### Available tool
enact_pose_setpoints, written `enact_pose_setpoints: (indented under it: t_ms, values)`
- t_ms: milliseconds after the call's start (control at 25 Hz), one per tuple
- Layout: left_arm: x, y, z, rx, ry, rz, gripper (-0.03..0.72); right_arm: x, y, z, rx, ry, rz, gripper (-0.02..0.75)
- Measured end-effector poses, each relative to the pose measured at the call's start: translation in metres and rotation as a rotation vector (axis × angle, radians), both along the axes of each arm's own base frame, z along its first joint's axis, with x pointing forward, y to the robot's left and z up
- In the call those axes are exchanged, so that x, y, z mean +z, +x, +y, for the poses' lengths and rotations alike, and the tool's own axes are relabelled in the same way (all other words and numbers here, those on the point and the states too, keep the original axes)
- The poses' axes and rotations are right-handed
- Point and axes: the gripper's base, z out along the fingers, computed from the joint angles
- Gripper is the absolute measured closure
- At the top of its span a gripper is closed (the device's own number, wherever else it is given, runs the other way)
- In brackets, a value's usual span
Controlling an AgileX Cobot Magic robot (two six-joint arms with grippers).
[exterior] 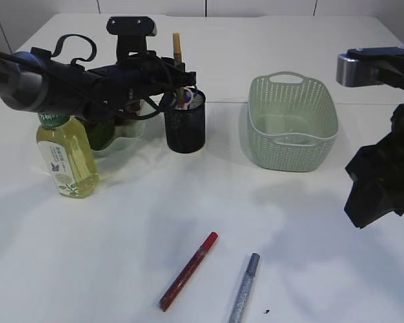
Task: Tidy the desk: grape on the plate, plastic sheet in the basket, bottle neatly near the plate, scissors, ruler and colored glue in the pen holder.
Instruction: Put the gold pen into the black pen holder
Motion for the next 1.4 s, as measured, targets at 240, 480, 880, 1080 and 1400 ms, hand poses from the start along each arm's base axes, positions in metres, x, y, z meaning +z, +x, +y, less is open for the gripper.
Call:
enact_pose_setpoints:
  t_ms: [240, 480, 880, 1080, 1400]
  values:
    - [0.0, 0.0, 0.0, 0.0, -0.002, -0.003, 0.588, 0.0, 0.0, 0.0, 0.0, 0.0, 0.0, 0.289]
    - [0.0, 0.0, 0.0, 0.0, -0.002, -0.003, 0.559, 0.0, 0.0, 0.0, 0.0, 0.0, 0.0, 0.289]
    - [0.0, 0.0, 0.0, -0.003, 0.006, 0.001, 0.484, 0.0, 0.0, 0.0, 0.0, 0.001, -0.002, 0.289]
    - [0.008, -0.002, 0.001, -0.001, 0.021, 0.024, 0.482, 0.0, 0.0, 0.0, -0.001, 0.002, -0.005, 0.289]
    - [0.066, -0.024, 0.009, 0.006, 0.1, 0.12, 0.472, 0.0, 0.001, 0.001, -0.01, 0.007, -0.014, 0.289]
